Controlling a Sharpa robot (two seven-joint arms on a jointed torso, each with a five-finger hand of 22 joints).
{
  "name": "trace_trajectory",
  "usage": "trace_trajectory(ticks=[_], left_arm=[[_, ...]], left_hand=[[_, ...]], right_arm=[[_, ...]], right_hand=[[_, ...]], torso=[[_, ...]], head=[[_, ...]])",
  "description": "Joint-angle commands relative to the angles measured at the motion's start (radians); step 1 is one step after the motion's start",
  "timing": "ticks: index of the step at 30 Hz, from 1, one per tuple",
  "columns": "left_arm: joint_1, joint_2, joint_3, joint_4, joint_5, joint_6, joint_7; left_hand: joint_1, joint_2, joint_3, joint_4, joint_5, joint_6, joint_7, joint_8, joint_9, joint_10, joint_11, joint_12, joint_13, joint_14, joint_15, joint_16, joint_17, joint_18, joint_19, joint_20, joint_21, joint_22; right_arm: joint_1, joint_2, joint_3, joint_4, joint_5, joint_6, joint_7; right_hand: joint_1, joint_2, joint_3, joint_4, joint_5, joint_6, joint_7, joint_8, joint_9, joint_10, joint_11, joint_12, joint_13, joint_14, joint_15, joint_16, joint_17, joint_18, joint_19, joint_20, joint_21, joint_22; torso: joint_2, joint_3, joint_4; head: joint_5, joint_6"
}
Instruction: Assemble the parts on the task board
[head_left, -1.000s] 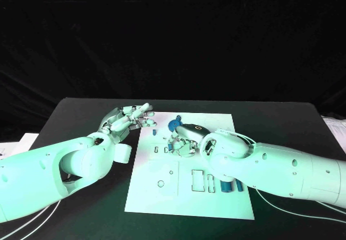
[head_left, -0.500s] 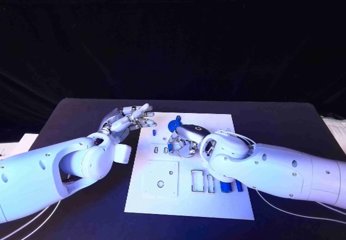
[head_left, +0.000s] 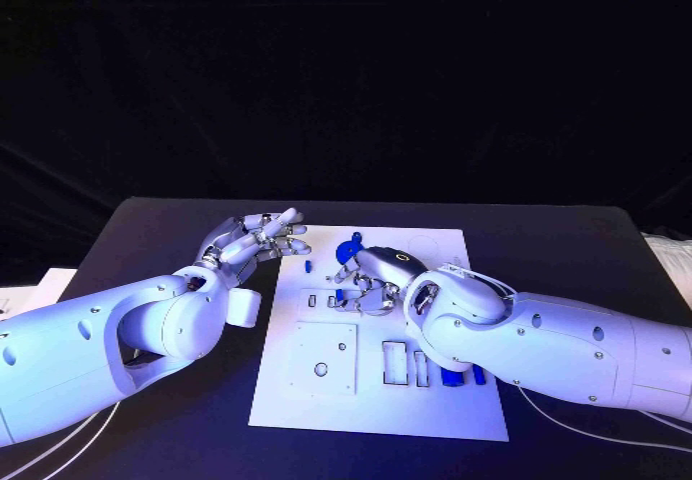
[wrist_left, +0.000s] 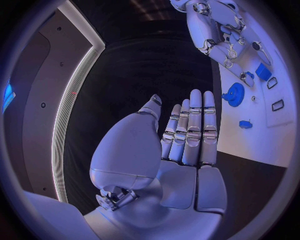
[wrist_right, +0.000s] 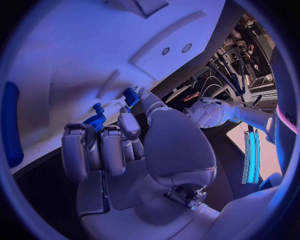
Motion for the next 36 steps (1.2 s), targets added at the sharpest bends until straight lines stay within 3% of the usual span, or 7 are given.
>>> trace_trajectory(ticks=[1, 8, 13, 18, 24, 29, 36], left_arm=[[0.000, 0.001, 0.000, -0.003, 0.001, 0.013, 0.004], [0.000, 0.002, 0.000, -0.014, -0.064, 0.021, -0.020], [0.000, 0.000, 0.001, -0.015, -0.182, 0.064, -0.129], [0.001, -0.006, 0.001, -0.007, -0.363, 0.104, -0.342], [0.016, -0.005, 0.001, -0.009, -0.621, 0.215, -0.708], [0.042, 0.012, 0.001, -0.030, -0.782, 0.264, -0.866], [0.094, 0.064, 0.001, -0.071, -0.938, 0.350, -0.972]], left_hand=[[0.002, 0.012, 0.000, -0.007, 0.001, 0.003, 0.002, -0.005, -0.001, 0.004, 0.002, -0.007, 0.001, -0.005, -0.002, -0.007, 0.003, 0.002, -0.010, 0.001, -0.003, 0.000], [0.004, 0.012, -0.002, -0.014, 0.001, 0.007, 0.000, -0.008, -0.002, 0.009, -0.001, -0.011, 0.003, 0.020, -0.008, 0.007, 0.019, 0.003, 0.006, -0.003, 0.008, 0.006], [-0.003, 0.006, -0.007, -0.022, 0.005, 0.042, -0.033, -0.003, 0.003, 0.121, -0.047, 0.035, 0.031, 0.213, -0.065, 0.226, 0.156, 0.005, 0.149, -0.060, 0.134, 0.074], [-0.029, -0.007, -0.007, -0.015, 0.004, 0.090, -0.071, 0.007, 0.015, 0.233, -0.087, 0.134, 0.108, 0.295, -0.105, 0.827, 0.710, 0.000, 0.204, -0.103, 0.286, 0.178], [-0.104, 0.003, -0.074, 0.034, 0.000, 0.112, -0.100, 0.087, 0.075, 0.173, -0.109, 0.419, 0.369, 0.306, -0.124, 1.080, 0.957, -0.023, 0.210, -0.124, 0.540, 0.443], [-0.129, 0.007, -0.159, 0.090, 0.003, 0.069, -0.110, 0.179, 0.138, 0.103, -0.110, 0.704, 0.628, 0.349, -0.125, 1.232, 1.131, -0.067, 0.335, -0.126, 0.789, 0.761], [-0.180, 0.051, -0.238, 0.105, -0.001, 0.083, -0.148, 0.349, 0.268, 0.227, -0.157, 1.038, 0.965, 0.382, -0.162, 1.301, 1.223, -0.126, 0.492, -0.155, 1.019, 1.107]], right_arm=[[-0.001, -0.019, 0.000, 0.027, 0.013, -0.055, 0.031], [0.007, -0.083, 0.006, 0.104, 0.038, -0.053, 0.067], [0.037, -0.160, 0.011, 0.176, 0.146, 0.026, 0.174], [0.083, -0.236, 0.015, 0.217, 0.306, 0.043, 0.247], [0.142, -0.320, 0.017, 0.212, 0.475, 0.019, 0.279], [0.159, -0.357, 0.017, 0.194, 0.508, 0.012, 0.286], [0.164, -0.370, 0.017, 0.166, 0.517, 0.002, 0.291]], right_hand=[[0.002, -0.011, -0.007, 0.000, 0.004, -0.006, 0.000, -0.002, 0.001, -0.005, 0.000, -0.007, -0.002, 0.064, 0.006, -0.006, 0.089, 0.017, -0.004, 0.000, -0.007, 0.069], [0.004, -0.012, -0.023, 0.006, 0.013, -0.009, 0.000, 0.001, 0.003, -0.007, 0.000, -0.010, -0.008, 0.064, 0.006, -0.007, 0.088, 0.018, -0.005, 0.000, -0.008, 0.067], [0.003, -0.011, -0.046, 0.018, 0.025, -0.019, 0.002, 0.000, 0.002, -0.012, 0.002, -0.015, -0.015, 0.063, 0.008, -0.012, 0.083, 0.021, -0.016, 0.001, -0.017, 0.052], [0.024, 0.011, -0.050, 0.019, 0.040, 0.000, -0.002, 0.013, 0.008, -0.010, -0.002, -0.009, -0.015, 0.059, 0.005, -0.021, 0.069, 0.024, -0.024, 0.000, -0.024, 0.040], [0.095, 0.065, -0.007, -0.010, 0.079, 0.002, -0.001, 0.016, 0.008, -0.032, -0.004, -0.048, -0.049, 0.052, 0.001, -0.045, 0.035, 0.029, -0.037, -0.005, -0.036, 0.020], [0.095, 0.067, -0.006, -0.010, 0.080, 0.004, -0.001, 0.017, 0.009, -0.030, -0.004, -0.047, -0.049, 0.052, 0.001, -0.047, 0.033, 0.029, -0.037, -0.005, -0.037, 0.020], [0.096, 0.069, -0.001, -0.010, 0.095, 0.007, 0.000, 0.019, 0.009, -0.029, -0.004, -0.049, -0.054, 0.044, 0.001, -0.070, 0.000, 0.034, -0.052, -0.005, -0.049, -0.002]], torso=[[-0.001, 0.0003, -0.0008], [-0.002, 0.0010, -0.0026], [-0.006, 0.0028, -0.0031], [-0.018, 0.0063, -0.0074], [-0.040, 0.0122, -0.0171], [-0.052, 0.0154, -0.0198], [-0.059, 0.0162, -0.0182]], head=[[0.000, 0.000], [-0.001, 0.007], [-0.001, 0.005], [0.004, 0.005], [0.013, -0.001], [0.019, -0.008], [0.023, -0.010]])
